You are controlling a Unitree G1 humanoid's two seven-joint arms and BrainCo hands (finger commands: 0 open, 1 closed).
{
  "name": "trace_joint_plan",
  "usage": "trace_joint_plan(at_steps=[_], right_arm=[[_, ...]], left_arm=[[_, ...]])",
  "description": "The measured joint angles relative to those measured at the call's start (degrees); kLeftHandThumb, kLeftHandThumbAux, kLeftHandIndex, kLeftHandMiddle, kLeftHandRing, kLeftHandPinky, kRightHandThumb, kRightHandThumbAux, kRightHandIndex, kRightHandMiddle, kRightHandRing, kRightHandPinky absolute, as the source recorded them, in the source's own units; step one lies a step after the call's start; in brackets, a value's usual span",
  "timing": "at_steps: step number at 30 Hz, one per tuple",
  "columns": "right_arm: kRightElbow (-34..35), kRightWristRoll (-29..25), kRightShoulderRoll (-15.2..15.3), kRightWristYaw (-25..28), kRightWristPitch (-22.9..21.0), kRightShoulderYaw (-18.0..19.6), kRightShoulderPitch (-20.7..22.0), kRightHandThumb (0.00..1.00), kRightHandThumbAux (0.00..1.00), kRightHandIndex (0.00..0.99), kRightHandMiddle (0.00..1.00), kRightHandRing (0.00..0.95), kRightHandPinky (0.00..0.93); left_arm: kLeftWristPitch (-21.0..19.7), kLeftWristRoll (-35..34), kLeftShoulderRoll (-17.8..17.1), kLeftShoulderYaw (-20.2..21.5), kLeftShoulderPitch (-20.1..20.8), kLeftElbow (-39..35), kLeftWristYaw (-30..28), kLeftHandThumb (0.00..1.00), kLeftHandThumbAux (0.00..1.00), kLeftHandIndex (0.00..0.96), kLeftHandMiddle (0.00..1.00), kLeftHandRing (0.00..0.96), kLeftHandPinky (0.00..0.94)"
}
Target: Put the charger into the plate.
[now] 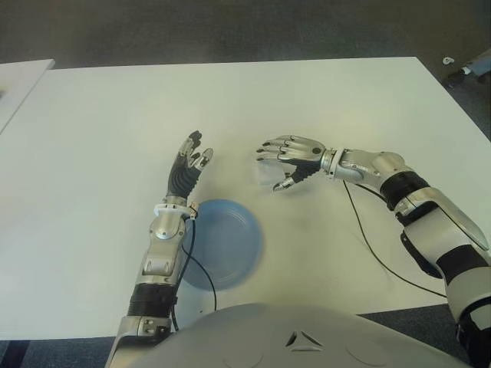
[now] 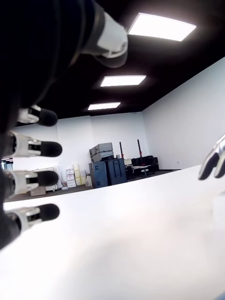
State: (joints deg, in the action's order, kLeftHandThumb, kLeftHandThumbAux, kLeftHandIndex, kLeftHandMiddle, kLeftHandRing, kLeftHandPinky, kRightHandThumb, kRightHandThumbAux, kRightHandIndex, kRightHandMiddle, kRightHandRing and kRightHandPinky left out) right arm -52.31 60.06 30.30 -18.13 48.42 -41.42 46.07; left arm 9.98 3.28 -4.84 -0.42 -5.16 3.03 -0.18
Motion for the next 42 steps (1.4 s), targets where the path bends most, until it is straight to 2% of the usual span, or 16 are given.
trace_joint_plan(at_steps=[26,42], right_arm=[[-1.81,-3.58,-3.19,-8.52,-2.91,1.65,-1.20,0.347,0.111,0.000,0.000,0.000,0.000],[-1.97,-6.35,-4.72,-7.92,-5.04,2.56,-2.89,0.364,0.098,0.000,0.000,0.000,0.000]], left_arm=[[0.24,0.02,-0.08,-0.01,-0.23,-0.18,0.00,0.000,0.468,0.005,0.111,0.105,0.107],[0.30,0.07,-0.10,-0.14,-0.27,-0.19,0.00,0.000,0.460,0.004,0.109,0.107,0.118]])
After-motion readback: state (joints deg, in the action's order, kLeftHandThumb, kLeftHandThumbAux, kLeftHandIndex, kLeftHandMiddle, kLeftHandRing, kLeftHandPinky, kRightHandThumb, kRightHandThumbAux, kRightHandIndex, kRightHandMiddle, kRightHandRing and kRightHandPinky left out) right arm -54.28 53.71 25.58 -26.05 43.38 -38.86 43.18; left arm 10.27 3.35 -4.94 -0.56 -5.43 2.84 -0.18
